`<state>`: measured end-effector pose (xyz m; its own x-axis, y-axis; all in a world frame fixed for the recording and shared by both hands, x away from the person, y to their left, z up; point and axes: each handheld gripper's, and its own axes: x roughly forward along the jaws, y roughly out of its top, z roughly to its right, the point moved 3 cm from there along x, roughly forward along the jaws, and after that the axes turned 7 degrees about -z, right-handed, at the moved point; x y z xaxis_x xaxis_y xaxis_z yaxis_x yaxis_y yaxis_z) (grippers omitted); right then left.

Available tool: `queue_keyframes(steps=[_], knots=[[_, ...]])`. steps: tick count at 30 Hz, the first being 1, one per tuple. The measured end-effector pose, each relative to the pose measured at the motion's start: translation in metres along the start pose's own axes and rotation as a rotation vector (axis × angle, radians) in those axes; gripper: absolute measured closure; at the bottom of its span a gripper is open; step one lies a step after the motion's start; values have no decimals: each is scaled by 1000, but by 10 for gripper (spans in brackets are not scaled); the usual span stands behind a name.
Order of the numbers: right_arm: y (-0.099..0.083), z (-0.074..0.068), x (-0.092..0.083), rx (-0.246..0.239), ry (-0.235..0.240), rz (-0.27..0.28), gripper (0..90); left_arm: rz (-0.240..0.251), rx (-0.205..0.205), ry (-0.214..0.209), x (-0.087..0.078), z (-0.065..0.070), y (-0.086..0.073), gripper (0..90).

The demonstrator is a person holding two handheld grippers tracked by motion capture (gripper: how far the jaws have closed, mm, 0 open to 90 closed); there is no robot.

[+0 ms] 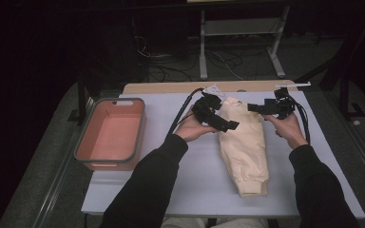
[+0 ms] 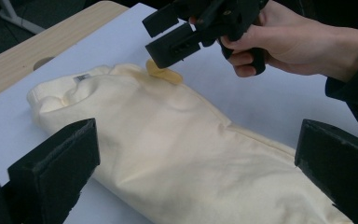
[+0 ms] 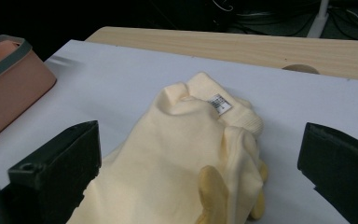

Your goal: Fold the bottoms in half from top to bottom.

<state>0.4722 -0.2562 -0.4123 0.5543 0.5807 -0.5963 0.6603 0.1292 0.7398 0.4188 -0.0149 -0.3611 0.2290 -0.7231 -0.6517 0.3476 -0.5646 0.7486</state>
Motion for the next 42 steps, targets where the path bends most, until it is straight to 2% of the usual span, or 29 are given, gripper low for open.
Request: queue_keyframes(steps=[4, 7, 16, 19, 25, 31, 35, 42], knots=[[0, -1, 0, -5, 6, -1, 0, 6, -1, 4, 0, -4, 3, 0], [0, -2, 0, -9, 8, -2, 0, -11, 6, 14, 1, -8, 3, 0], [0, -2, -1, -9, 8, -6, 0, 16, -34, 31, -2, -26, 5, 0], [0, -1, -1, -10, 7, -6, 0, 25, -36, 44, -5, -32, 6, 0], [1, -1, 0, -9, 2, -11, 0, 17, -46, 54, -4, -43, 9, 0], [6, 0, 2, -16, -1, -30, 0, 27, -67, 62, 5, -54, 10, 0], [11, 2, 1, -10, 0, -19, 0, 30, -81, 68, 9, -61, 11, 0], [18, 7, 5, -10, -5, -37, 0, 38, -129, 96, 13, -76, 8, 0]])
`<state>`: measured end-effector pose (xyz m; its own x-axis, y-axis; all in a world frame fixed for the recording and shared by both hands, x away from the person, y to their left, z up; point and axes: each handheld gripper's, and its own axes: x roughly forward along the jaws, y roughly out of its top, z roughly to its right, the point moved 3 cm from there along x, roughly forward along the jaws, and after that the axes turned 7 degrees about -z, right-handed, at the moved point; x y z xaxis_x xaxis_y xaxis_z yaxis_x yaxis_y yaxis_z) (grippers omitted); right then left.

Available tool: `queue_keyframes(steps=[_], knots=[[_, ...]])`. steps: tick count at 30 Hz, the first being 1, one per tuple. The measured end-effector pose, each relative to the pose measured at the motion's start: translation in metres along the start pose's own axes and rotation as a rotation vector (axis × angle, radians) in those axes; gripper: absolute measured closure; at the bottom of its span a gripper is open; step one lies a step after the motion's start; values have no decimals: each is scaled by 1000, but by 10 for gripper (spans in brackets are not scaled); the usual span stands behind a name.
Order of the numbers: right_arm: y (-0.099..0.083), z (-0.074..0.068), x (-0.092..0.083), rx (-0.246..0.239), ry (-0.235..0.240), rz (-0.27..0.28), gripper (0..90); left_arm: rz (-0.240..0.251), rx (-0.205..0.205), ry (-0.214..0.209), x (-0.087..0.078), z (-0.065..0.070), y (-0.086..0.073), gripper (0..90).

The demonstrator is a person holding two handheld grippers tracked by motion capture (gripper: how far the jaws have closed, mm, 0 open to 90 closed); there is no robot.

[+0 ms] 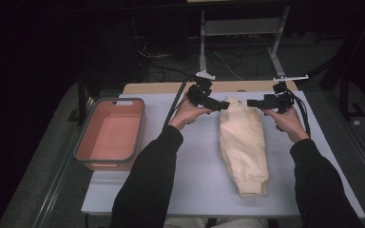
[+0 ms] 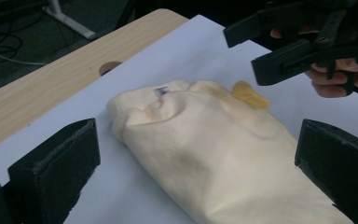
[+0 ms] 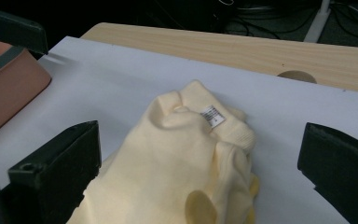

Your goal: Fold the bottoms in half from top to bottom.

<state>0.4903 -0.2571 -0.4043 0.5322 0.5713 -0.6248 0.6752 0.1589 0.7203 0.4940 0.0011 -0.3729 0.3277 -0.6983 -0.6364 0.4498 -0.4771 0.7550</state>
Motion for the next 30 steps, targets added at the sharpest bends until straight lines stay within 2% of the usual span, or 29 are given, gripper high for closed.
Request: queue_keyframes(steps=[8, 15, 19, 25, 30], knots=[[-2, 13, 11, 32, -20, -13, 0, 15, -60, 12, 8, -14, -5, 0], [-6, 27, 12, 80, -38, -27, 0, 6, -90, 8, 19, -17, -11, 0], [-10, 36, 12, 112, -52, -54, 0, 5, -116, 4, 27, -18, -14, 0], [-18, 43, 16, 152, -34, -116, 0, -40, -148, -1, 40, -18, -22, 0], [-20, 43, 20, 154, -26, -137, 28, -55, -181, -6, 50, -20, -30, 0]])
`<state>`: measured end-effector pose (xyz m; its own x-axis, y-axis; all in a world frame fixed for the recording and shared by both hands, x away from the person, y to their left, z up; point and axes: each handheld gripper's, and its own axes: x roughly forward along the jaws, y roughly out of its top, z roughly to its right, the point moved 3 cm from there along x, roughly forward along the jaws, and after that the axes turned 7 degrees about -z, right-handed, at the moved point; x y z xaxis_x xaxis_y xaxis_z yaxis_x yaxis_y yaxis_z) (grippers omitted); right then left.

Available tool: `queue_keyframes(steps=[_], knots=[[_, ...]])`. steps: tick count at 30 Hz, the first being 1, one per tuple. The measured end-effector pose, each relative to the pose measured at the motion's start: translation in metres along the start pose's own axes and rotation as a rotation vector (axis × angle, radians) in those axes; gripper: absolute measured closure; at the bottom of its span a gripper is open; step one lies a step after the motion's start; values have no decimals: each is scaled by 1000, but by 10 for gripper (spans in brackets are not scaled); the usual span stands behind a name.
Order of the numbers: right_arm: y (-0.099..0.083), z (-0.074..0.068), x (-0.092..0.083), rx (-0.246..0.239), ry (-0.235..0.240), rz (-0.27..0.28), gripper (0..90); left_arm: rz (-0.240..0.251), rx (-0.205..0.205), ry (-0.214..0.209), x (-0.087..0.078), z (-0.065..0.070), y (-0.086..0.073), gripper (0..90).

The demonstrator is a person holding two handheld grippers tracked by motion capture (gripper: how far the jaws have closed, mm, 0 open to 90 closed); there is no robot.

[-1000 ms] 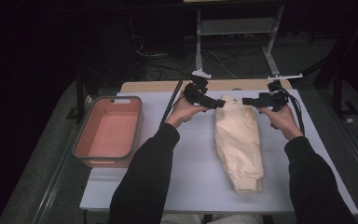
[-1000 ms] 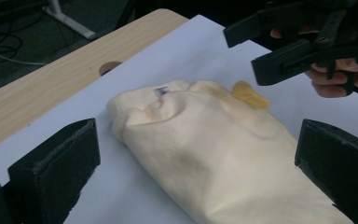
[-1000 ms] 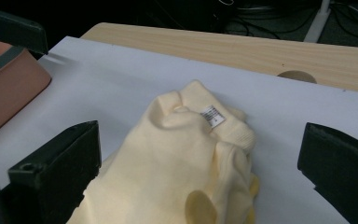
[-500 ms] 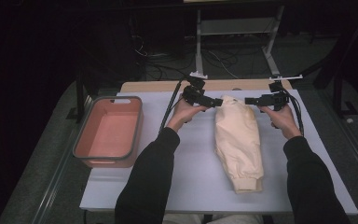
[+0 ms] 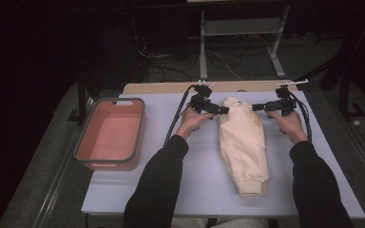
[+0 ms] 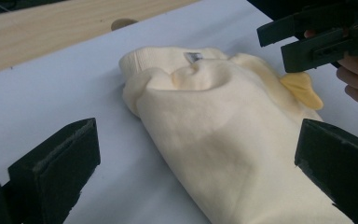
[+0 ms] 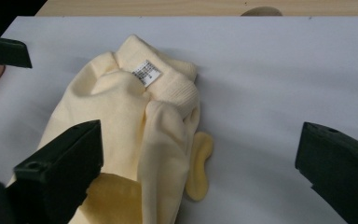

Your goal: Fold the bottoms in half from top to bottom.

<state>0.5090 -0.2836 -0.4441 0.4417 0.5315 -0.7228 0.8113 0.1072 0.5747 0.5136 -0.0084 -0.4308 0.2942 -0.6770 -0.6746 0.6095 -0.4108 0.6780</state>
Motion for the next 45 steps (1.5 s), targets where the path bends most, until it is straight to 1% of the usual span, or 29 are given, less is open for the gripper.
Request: queue_keyframes(steps=[2, 4, 7, 8, 9, 11, 13, 15, 17, 19, 22, 24, 28, 31, 32, 33, 35, 36, 38, 40, 43, 45], knots=[[-1, 0, 2, 0, -1, -10, 44, -3, -18, 1, 4, -3, -3, 0], [-1, 1, 5, 10, -10, -20, 79, -10, -36, 1, 8, -5, -5, 0], [-3, 3, 9, 30, -21, -32, 125, -12, -60, -4, 12, -9, -9, 1], [-4, 4, 11, 43, -26, -37, 149, -12, -70, -6, 13, -10, -9, 2], [-5, 5, 13, 65, -22, -46, 154, -11, -79, -10, 14, -11, -10, 9], [-6, 7, 16, 87, 2, -53, 193, -10, -99, -15, 16, -12, -12, 25], [-7, 8, 18, 93, 10, -59, 226, -13, -106, -24, 19, -12, -13, 32], [-8, 9, 19, 99, 33, -64, 274, -19, -109, -20, 22, -10, -14, 37], [-8, 9, 20, 107, 45, -69, 314, -24, -112, -20, 25, -10, -15, 46], [-9, 10, 20, 112, 60, -76, 352, -26, -122, -21, 27, -10, -16, 55], [-10, 10, 20, 108, 69, -83, 387, -28, -127, -26, 31, -10, -17, 71], [-10, 10, 21, 107, 83, -89, 410, -29, -134, -21, 33, -11, -18, 89], [-11, 9, 24, 107, 104, -108, 431, -14, -166, -25, 36, -13, -20, 130], [-13, 9, 28, 111, 114, -129, 452, -26, -171, -24, 39, -13, -22, 151], [-13, 9, 29, 108, 115, -127, 457, -32, -170, -19, 40, -14, -22, 162], [-13, 8, 29, 109, 117, -127, 462, -37, -174, -14, 41, -14, -23, 177], [-13, 7, 30, 103, 121, -131, 478, -33, -170, -12, 41, -14, -24, 248], [-13, 7, 31, 102, 127, -136, 488, -31, -177, -18, 42, -14, -24, 302], [-13, 5, 32, 98, 140, -145, 508, -28, -189, -26, 42, -15, -24, 351], [-13, 4, 33, 93, 143, -148, 522, -30, -198, -40, 43, -15, -25, 427], [-13, 3, 35, 99, 151, -150, 555, -30, -210, -59, 46, -14, -25, 514], [-13, 3, 36, 98, 157, -154, 607, -31, -222, -64, 48, -13, -25, 567]])
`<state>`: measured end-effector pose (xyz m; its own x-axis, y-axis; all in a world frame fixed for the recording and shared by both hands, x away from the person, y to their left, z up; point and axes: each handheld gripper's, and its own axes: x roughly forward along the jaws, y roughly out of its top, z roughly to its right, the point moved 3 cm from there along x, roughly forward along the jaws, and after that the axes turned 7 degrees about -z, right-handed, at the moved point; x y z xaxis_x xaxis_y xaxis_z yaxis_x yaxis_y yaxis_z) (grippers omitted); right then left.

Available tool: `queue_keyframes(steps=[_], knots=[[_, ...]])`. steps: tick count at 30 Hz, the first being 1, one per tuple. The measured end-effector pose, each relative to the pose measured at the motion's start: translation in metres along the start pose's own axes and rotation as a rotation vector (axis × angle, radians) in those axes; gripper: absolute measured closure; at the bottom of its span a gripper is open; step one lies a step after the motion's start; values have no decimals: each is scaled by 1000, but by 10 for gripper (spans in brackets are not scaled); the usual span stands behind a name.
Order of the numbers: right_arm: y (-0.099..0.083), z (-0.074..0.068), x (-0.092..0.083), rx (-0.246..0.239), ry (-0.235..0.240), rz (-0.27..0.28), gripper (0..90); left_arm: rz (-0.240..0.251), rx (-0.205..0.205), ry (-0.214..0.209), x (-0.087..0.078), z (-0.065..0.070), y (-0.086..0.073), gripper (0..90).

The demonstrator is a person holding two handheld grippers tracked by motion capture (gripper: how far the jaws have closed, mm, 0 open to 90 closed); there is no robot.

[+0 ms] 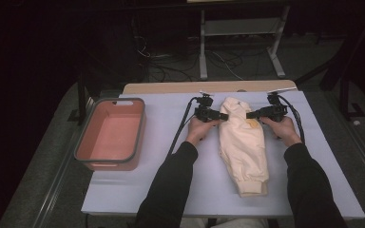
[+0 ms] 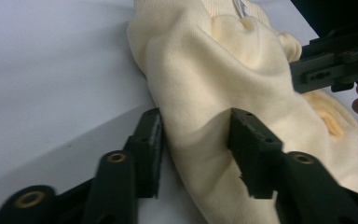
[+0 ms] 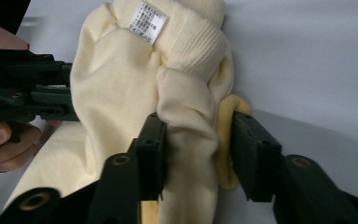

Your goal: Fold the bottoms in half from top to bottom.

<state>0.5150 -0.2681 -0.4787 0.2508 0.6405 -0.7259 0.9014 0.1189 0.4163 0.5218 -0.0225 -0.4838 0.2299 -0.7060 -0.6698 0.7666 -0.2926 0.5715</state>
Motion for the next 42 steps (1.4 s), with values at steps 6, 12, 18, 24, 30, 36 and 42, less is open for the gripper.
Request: queue_keyframes(steps=[6, 12, 18, 24, 30, 36, 42], knots=[[-2, -1, 3, -20, -23, 13, 729, 0, 33, 21, 5, 4, -2, 741], [-8, -5, 1, -40, -48, 64, 763, 37, 82, 70, 5, 9, -3, 838], [-13, -12, -6, -108, -83, 115, 770, 89, 108, 79, 2, 13, -6, 851], [-15, -17, -15, -154, -76, 159, 773, 140, 133, 58, -5, 17, -6, 853], [-17, -20, -22, -177, -72, 187, 774, 181, 158, 35, -15, 25, -3, 853], [-20, -23, -28, -194, -55, 220, 775, 208, 189, 6, -25, 32, -2, 853], [-22, -30, -36, -224, -49, 242, 778, 235, 204, -22, -34, 37, -3, 853]])
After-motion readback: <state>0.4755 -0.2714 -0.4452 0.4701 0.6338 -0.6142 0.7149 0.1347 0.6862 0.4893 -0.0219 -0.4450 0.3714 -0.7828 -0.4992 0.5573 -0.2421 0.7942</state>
